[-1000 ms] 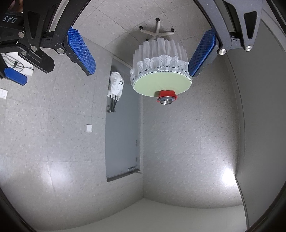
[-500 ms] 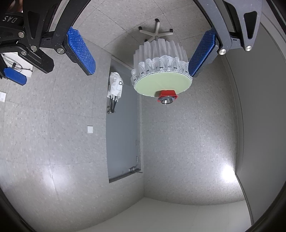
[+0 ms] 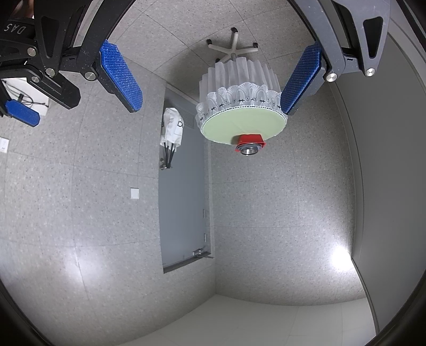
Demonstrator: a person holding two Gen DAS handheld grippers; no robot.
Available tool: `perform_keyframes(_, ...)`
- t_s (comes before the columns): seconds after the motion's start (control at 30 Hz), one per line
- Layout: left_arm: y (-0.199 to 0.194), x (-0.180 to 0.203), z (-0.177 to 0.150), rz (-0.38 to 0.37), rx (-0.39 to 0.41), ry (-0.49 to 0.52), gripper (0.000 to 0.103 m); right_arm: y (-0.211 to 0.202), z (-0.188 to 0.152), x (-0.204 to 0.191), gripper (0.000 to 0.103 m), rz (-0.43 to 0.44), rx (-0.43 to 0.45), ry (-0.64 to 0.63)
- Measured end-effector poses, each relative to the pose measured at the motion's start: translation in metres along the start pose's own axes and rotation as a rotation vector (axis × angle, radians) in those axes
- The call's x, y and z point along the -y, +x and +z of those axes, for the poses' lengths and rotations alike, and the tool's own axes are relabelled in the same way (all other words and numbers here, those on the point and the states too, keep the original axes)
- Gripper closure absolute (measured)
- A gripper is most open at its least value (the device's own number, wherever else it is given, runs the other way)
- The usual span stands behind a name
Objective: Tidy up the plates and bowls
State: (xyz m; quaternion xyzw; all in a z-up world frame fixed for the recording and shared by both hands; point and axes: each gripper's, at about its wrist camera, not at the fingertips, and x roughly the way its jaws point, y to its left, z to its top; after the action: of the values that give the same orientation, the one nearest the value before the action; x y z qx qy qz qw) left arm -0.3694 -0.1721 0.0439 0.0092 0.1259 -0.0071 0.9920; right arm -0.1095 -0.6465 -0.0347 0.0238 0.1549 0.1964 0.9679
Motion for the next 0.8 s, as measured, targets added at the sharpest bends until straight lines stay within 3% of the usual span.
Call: perform_keyframes(0.8,0.020,0.012,-0.013,0.013,0.012,-0.006,0.000,0.010,0.003,0.008,0.000,0.008,0.003,-0.007)
